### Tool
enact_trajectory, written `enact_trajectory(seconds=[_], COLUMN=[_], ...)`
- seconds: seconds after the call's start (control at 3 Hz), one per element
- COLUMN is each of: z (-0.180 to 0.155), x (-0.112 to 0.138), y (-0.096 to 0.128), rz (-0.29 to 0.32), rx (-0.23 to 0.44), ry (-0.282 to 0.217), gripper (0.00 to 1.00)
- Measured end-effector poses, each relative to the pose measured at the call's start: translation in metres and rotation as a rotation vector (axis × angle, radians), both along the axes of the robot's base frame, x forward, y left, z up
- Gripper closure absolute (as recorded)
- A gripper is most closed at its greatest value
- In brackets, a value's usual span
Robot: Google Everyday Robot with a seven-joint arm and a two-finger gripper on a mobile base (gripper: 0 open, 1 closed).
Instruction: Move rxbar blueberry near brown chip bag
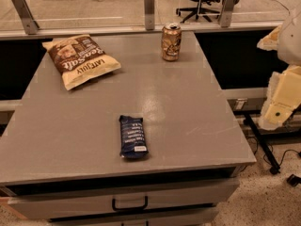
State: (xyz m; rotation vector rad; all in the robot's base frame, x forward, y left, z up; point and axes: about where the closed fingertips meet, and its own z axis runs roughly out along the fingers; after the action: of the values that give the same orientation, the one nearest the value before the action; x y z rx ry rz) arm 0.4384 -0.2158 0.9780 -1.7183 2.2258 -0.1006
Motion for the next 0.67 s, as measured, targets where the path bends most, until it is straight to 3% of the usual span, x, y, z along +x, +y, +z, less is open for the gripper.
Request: enact_trajectory(seconds=[0.33, 0.67], z=[0.0, -0.018], x=[0.0, -0.005], y=[0.0, 0.033], rz=[0.0, 0.018], rx=[0.003, 0.094], ry=[-0.001, 0.031], gripper=[0.0, 0.0])
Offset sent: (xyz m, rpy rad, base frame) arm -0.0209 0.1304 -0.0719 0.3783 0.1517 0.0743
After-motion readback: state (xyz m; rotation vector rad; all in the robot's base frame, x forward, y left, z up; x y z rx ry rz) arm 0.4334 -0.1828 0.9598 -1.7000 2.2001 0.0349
